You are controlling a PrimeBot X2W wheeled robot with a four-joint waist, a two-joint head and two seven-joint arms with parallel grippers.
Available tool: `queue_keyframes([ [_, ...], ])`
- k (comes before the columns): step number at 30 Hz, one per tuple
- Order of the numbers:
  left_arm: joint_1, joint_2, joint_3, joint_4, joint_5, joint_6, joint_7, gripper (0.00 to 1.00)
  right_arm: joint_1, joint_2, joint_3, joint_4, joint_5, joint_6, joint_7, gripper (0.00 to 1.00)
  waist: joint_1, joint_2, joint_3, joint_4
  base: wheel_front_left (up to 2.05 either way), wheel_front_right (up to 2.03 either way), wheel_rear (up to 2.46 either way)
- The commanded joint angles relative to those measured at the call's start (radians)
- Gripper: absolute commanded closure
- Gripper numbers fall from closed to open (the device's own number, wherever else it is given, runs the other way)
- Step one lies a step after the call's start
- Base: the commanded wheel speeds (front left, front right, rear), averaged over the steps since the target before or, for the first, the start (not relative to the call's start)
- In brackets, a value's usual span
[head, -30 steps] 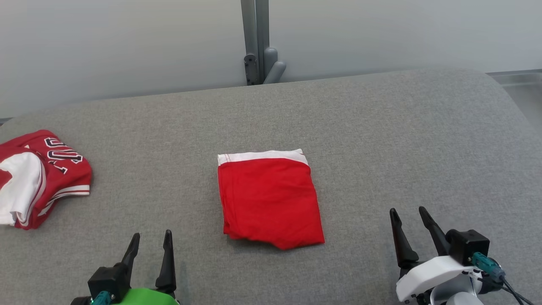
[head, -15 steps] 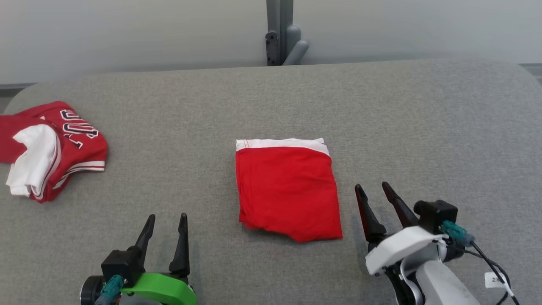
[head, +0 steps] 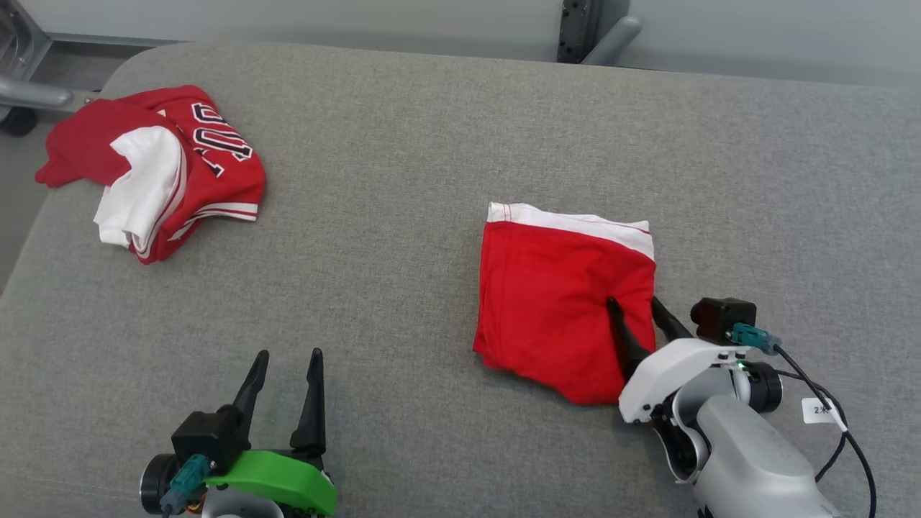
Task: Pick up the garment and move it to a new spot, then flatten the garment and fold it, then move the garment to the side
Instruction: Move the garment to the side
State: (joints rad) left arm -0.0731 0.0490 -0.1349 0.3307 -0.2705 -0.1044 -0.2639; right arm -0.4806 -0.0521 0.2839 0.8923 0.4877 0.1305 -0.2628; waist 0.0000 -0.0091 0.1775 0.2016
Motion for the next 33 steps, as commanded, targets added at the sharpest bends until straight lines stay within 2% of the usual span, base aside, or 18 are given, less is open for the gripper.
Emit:
queue_keyframes([
  [1,-0.017,0.003,0.006,0.000,0.003,-0.002,-0.001,0.00,0.001,0.002,0.028,0.022,0.019,0.000,0.006,0.79,0.0000,0.0091,0.022,0.020,0.00,0.00,0.00],
  [2,-0.017,0.003,0.009,0.000,0.005,-0.002,-0.001,0.00,-0.001,0.002,0.046,0.027,0.034,0.000,0.007,1.00,0.0000,0.0091,0.021,0.015,0.00,0.00,0.00],
  [5,-0.014,0.003,0.014,-0.003,0.010,-0.004,-0.001,0.00,-0.014,0.002,0.070,0.032,0.054,0.000,0.003,1.00,0.0000,0.0091,0.011,-0.010,0.00,0.00,0.00],
  [10,0.005,0.003,0.022,-0.017,0.026,-0.010,-0.001,0.00,0.001,-0.005,0.009,-0.030,0.014,-0.001,-0.001,1.00,0.0000,0.0091,-0.017,-0.102,0.00,0.00,0.00],
  [20,0.005,0.003,0.018,-0.025,0.048,-0.018,-0.001,0.00,0.085,-0.001,-0.038,-0.119,-0.033,0.000,-0.001,1.00,0.0000,0.0091,-0.045,-0.423,0.00,0.00,0.00],
  [26,-0.023,0.003,0.001,-0.032,0.059,-0.023,-0.001,0.00,0.117,0.000,-0.029,-0.159,-0.026,0.000,-0.001,1.00,0.0000,0.0091,-0.029,-0.574,0.00,0.00,0.00],
  [33,-0.058,0.004,-0.030,-0.040,0.055,-0.026,-0.001,0.00,0.110,0.001,-0.021,-0.184,-0.011,0.000,-0.001,1.00,0.0000,0.0091,0.021,-0.630,0.00,0.00,0.00],
])
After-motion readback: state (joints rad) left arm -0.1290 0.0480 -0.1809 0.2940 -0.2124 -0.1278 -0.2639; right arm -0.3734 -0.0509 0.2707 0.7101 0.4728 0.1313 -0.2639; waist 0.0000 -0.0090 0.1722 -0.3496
